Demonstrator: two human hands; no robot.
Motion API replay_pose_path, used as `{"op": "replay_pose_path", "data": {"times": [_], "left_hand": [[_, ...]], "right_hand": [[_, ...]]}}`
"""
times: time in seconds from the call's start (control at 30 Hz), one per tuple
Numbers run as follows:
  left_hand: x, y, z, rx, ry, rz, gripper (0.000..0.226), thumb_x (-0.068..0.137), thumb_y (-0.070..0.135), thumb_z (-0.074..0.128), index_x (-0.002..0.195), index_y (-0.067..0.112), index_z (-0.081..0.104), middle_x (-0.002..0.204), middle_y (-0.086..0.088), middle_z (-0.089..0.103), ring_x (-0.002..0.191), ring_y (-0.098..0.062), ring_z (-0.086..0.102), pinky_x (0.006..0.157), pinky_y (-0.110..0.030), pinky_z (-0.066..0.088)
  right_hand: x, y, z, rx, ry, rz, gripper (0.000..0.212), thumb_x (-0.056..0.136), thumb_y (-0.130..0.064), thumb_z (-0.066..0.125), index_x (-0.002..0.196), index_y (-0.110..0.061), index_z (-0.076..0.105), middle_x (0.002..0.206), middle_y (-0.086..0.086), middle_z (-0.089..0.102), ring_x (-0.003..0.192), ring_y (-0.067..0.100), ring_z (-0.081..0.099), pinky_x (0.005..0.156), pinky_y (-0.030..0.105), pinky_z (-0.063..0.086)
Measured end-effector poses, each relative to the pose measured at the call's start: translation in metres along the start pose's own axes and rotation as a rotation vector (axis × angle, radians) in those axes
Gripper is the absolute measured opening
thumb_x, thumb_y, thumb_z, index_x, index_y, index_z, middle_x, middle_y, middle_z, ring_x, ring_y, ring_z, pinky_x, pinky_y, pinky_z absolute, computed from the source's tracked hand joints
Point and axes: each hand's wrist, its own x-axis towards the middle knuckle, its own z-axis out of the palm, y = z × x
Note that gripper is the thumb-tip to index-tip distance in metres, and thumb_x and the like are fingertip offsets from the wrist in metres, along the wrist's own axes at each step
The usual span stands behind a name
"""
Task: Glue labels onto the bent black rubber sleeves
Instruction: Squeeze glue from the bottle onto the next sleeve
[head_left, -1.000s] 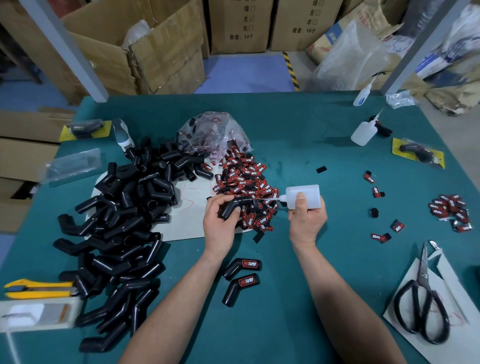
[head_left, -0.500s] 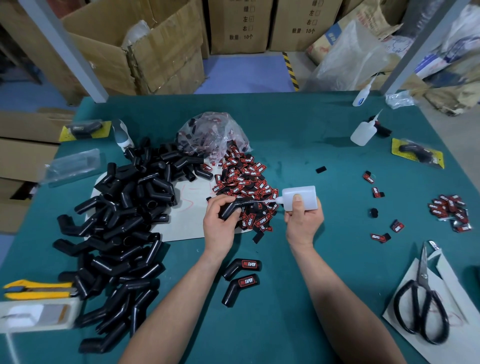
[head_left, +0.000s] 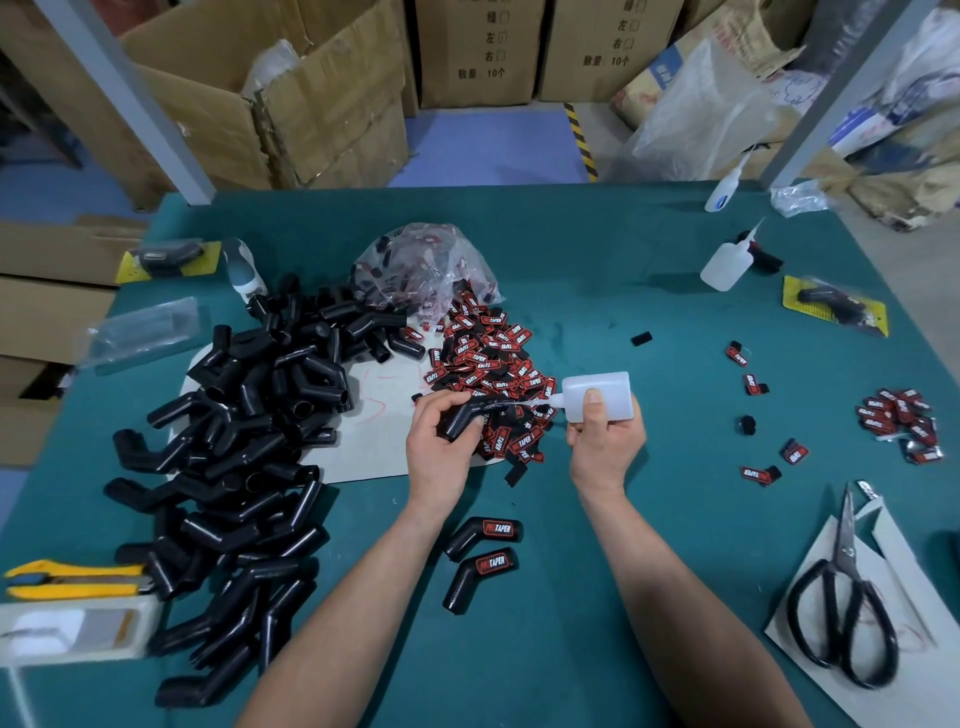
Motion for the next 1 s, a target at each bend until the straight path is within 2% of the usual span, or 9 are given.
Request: {"op": "replay_pose_path", "data": {"times": [0.2,0.33,0.43,0.53,0.7,0.83,0.87,0.97,1.0], "left_hand": [[-0.001,0.003,0.0,-0.037,0.007,-0.048,0.048,0.086,0.005,0.076,0.1,0.05,0.069,0.109,0.01,0.066,0.102,-0.013,0.066,0.097,-0.041,0.056],[-0.001,0.005,0.0,-0.056,0.018,-0.05,0.049,0.086,0.003,0.076,0.099,0.05,0.069,0.11,0.005,0.067,0.103,-0.018,0.067,0.099,-0.043,0.055],[-0.001,0.005,0.0,-0.055,0.014,-0.063,0.05,0.086,0.003,0.076,0.099,0.051,0.069,0.111,0.001,0.068,0.104,-0.021,0.067,0.099,-0.044,0.055],[-0.001,0.005,0.0,-0.053,0.008,-0.059,0.052,0.087,0.002,0.076,0.099,0.051,0.068,0.111,0.002,0.067,0.103,-0.019,0.067,0.098,-0.04,0.056],[-0.001,0.002,-0.001,-0.078,0.023,-0.078,0.046,0.088,0.007,0.077,0.101,0.049,0.067,0.109,-0.001,0.07,0.097,-0.012,0.068,0.091,-0.028,0.055],[0.0,0.001,-0.002,-0.123,0.049,-0.105,0.041,0.09,0.008,0.076,0.103,0.046,0.068,0.105,0.008,0.073,0.095,-0.006,0.069,0.085,-0.02,0.054],[0.0,0.002,-0.002,-0.134,0.05,-0.108,0.041,0.091,0.008,0.076,0.104,0.046,0.068,0.104,0.01,0.073,0.094,-0.005,0.069,0.083,-0.018,0.054],[0.0,0.004,-0.002,-0.145,0.046,-0.104,0.041,0.091,0.009,0.076,0.103,0.047,0.068,0.102,0.016,0.074,0.092,0.0,0.069,0.08,-0.013,0.053],[-0.001,0.005,-0.002,-0.149,0.045,-0.103,0.04,0.09,0.01,0.076,0.103,0.047,0.068,0.102,0.018,0.073,0.091,0.001,0.069,0.08,-0.012,0.052]], "right_hand": [[0.001,-0.001,-0.001,-0.021,0.024,-0.004,0.032,0.075,-0.044,0.068,0.082,-0.016,0.054,0.065,0.007,0.054,0.041,0.011,0.049,0.037,0.021,0.039],[0.003,-0.001,-0.001,-0.022,0.04,-0.022,0.021,0.082,-0.032,0.067,0.081,-0.016,0.053,0.062,0.003,0.053,0.038,0.01,0.047,0.035,0.02,0.038],[0.002,0.0,0.0,-0.027,0.022,-0.021,0.028,0.078,-0.041,0.067,0.081,-0.017,0.053,0.061,0.001,0.055,0.039,0.011,0.047,0.036,0.021,0.039],[0.002,0.003,-0.001,-0.015,0.006,-0.016,0.03,0.077,-0.044,0.067,0.081,-0.018,0.054,0.06,-0.004,0.057,0.039,0.011,0.047,0.036,0.021,0.038],[0.011,0.004,-0.008,0.066,-0.03,0.029,0.025,0.081,-0.04,0.069,0.086,-0.019,0.058,0.06,0.003,0.06,0.037,0.017,0.048,0.037,0.02,0.035],[0.016,0.001,-0.013,-0.003,-0.234,0.002,0.026,0.08,-0.034,0.074,0.098,-0.017,0.064,0.074,0.008,0.072,0.054,0.021,0.064,0.046,0.026,0.046],[0.017,0.0,-0.014,-0.08,-0.267,-0.022,0.027,0.078,-0.034,0.077,0.099,-0.02,0.065,0.08,0.004,0.074,0.062,0.018,0.068,0.052,0.027,0.05],[0.017,-0.001,-0.014,-0.361,-0.327,-0.077,0.025,0.074,-0.036,0.081,0.094,-0.041,0.067,0.091,-0.018,0.072,0.076,-0.001,0.065,0.065,0.015,0.05],[0.017,-0.001,-0.014,-0.426,-0.345,-0.097,0.024,0.075,-0.035,0.08,0.092,-0.046,0.067,0.094,-0.021,0.07,0.081,-0.001,0.065,0.068,0.016,0.05]]}}
